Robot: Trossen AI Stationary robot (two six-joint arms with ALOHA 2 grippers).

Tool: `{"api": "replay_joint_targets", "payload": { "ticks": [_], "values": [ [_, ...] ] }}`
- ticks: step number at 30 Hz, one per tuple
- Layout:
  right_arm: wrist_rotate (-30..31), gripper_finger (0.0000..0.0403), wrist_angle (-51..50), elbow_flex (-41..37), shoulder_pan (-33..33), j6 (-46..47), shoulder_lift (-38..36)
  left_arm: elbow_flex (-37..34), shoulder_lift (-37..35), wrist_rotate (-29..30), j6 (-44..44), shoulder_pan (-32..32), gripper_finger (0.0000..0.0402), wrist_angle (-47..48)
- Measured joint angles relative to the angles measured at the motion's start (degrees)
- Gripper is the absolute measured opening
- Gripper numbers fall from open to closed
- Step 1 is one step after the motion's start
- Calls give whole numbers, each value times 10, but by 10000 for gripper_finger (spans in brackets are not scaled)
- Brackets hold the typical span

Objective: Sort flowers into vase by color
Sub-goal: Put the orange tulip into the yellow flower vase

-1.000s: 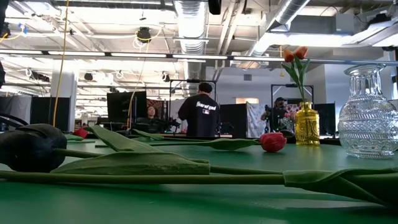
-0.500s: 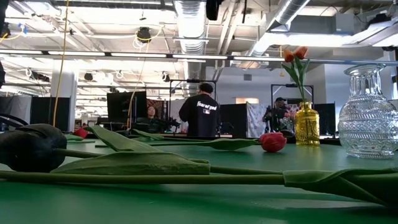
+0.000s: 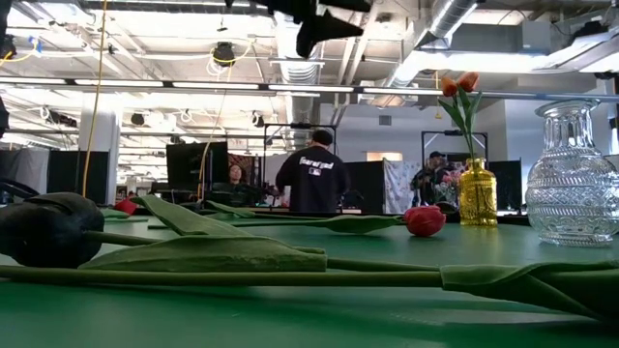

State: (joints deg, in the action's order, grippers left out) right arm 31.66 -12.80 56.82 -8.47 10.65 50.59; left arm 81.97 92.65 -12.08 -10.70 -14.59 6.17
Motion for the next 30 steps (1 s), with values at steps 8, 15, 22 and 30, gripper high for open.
{"api": "replay_joint_targets", "payload": {
  "ticks": [8, 15, 22, 30],
  "values": [
    [90, 24, -116, 0, -1, 33, -65, 0, -6, -26, -11, -47, 196, 78],
    [234, 24, -184, -22, -1, 58, -123, 0, -7, -13, -2, -54, 196, 98],
    [357, 24, -106, -153, 25, 55, -227, 0, -7, 11, 0, -54, 196, 95],
    [320, 24, 192, -315, 141, -88, -275, 0, -7, 24, -9, -54, 196, 93]
  ]
}}
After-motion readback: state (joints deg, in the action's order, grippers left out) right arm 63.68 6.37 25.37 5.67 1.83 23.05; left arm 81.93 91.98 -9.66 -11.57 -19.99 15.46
